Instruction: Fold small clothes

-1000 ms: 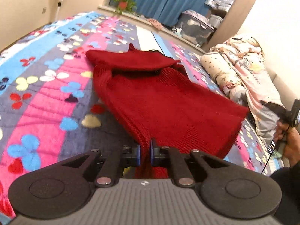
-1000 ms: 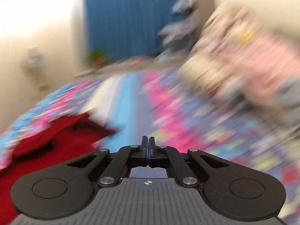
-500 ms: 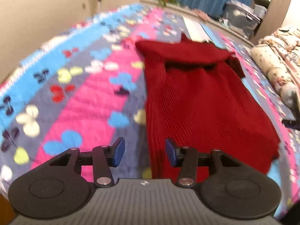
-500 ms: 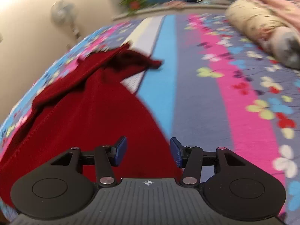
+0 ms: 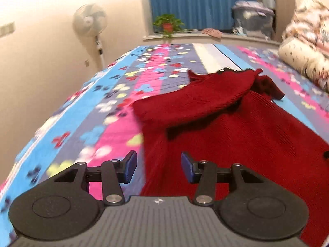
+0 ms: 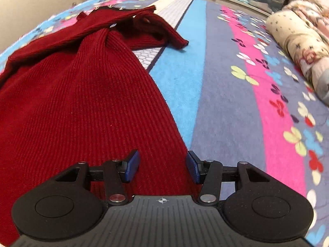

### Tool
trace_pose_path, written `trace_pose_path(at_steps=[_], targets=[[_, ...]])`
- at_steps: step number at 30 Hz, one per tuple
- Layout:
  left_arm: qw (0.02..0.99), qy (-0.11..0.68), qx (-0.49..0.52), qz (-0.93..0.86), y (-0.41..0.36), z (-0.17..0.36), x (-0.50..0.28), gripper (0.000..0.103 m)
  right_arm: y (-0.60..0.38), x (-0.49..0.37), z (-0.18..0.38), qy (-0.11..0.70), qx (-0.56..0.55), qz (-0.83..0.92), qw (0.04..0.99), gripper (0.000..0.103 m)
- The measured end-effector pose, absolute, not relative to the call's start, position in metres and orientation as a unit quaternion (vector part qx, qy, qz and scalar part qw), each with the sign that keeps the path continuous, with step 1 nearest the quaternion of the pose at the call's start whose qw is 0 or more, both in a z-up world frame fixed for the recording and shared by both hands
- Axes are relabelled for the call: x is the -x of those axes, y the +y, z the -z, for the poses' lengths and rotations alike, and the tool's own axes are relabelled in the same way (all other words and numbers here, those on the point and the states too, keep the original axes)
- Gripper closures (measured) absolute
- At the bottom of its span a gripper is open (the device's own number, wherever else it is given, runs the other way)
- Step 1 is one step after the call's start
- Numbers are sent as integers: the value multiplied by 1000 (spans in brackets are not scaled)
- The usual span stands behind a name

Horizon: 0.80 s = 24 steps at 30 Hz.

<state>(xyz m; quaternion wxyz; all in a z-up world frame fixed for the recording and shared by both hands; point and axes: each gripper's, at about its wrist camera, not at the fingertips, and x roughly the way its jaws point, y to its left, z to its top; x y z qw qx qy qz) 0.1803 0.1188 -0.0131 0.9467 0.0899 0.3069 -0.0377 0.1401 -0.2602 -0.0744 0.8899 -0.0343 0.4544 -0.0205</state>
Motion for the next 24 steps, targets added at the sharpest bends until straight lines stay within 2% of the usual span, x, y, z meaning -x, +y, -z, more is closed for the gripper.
trace_pose_path(at_steps=[6, 12, 17, 18, 19, 22, 24], targets=[[943, 307, -114, 64, 36, 35, -263, 50, -248, -151, 75, 470, 105, -7, 876, 51], [936, 315, -138, 74, -48, 59, -329, 50, -253, -161, 71, 468, 80, -21, 880, 52], [926, 311, -206, 62, -87, 78, -370, 52, -252, -162, 73, 470, 88, -38, 877, 52], [922, 316, -213, 67, -87, 79, -376, 58, -251, -162, 73, 471, 92, -41, 876, 52], [919, 321, -217, 76, -84, 78, -381, 88, -252, -163, 74, 471, 95, -44, 876, 52], [926, 298, -218, 82, -48, 54, -377, 92, -254, -165, 75, 473, 91, -49, 875, 52], [940, 283, -182, 49, -2, 27, -370, 93, -254, -165, 75, 474, 92, -52, 874, 52]])
